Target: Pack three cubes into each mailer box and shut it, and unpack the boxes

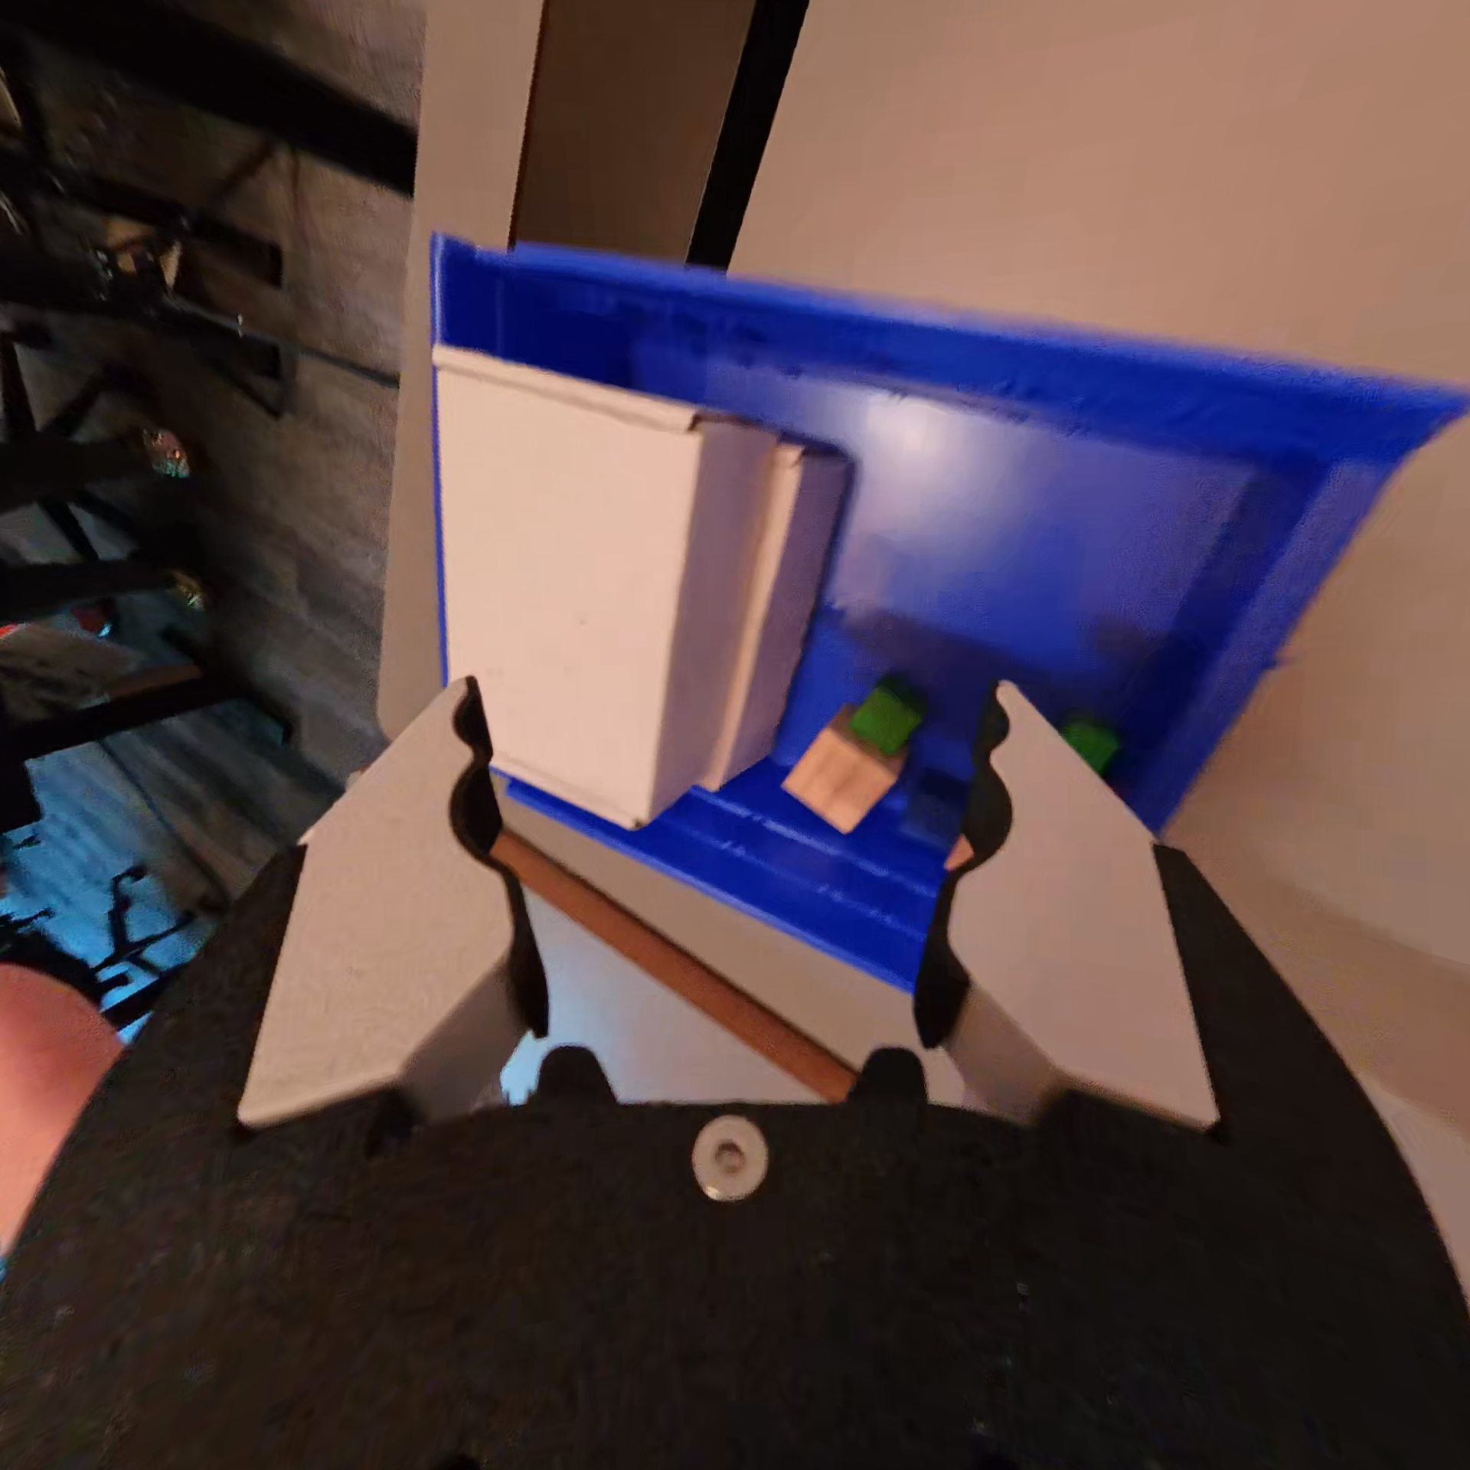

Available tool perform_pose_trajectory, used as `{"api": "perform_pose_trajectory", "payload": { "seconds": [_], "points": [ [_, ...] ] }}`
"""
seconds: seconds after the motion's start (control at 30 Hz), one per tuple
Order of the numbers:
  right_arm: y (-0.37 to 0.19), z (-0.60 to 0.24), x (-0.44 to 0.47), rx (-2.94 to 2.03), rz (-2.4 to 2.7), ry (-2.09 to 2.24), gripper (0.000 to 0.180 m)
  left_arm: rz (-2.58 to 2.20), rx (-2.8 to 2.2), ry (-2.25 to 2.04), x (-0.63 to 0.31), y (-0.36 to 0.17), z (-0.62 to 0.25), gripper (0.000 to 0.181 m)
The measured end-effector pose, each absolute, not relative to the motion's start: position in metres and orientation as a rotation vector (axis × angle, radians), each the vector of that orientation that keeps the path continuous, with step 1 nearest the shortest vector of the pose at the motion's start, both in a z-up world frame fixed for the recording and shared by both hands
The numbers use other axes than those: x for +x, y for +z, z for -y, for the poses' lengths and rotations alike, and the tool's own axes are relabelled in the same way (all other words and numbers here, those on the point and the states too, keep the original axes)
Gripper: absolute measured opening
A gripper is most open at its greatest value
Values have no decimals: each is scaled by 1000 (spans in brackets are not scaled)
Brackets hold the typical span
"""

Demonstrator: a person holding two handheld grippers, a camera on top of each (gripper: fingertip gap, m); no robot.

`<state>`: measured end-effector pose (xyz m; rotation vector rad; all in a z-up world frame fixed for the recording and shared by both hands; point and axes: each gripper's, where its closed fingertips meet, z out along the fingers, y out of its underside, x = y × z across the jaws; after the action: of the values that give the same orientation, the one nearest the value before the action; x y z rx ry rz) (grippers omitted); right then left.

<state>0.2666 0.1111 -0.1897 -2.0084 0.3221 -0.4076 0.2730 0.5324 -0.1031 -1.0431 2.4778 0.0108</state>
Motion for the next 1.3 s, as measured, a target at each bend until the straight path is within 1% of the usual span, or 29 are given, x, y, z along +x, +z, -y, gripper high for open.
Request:
{"api": "perform_pose_trajectory", "payload": {
  "seconds": [0.13,0.33,0.57,0.63,0.83,0.87,0.93,1.0,1.17,1.3],
  "points": [
    [-193,-114,272,-2027,-328,-427,138,-2560,-989,179,296,-122,-566,119],
    [-197,-116,277,-2067,-335,-409,138,-2653,-1082,172,325,-143,-587,124],
    [-204,-121,276,-2090,-352,-344,137,-2733,-1102,203,341,-165,-604,124],
    [-208,-122,276,-2112,-346,-346,137,-2760,-1132,187,344,-171,-606,127],
    [-215,-123,279,-2135,-358,-342,134,-2827,-1223,210,343,-190,-611,147],
    [-216,-122,280,-2136,-364,-342,134,-2839,-1227,219,341,-193,-611,145],
    [-218,-120,283,-2141,-373,-348,134,-2852,-1217,233,340,-196,-611,147],
    [-220,-119,284,-2140,-384,-341,134,-2853,-1212,235,340,-196,-611,145],
    [-223,-119,284,-2144,-386,-346,133,-2860,-1151,186,342,-185,-608,127],
    [-224,-117,283,-2136,-388,-350,133,-2862,-1127,239,337,-183,-606,126]
  ]
}}
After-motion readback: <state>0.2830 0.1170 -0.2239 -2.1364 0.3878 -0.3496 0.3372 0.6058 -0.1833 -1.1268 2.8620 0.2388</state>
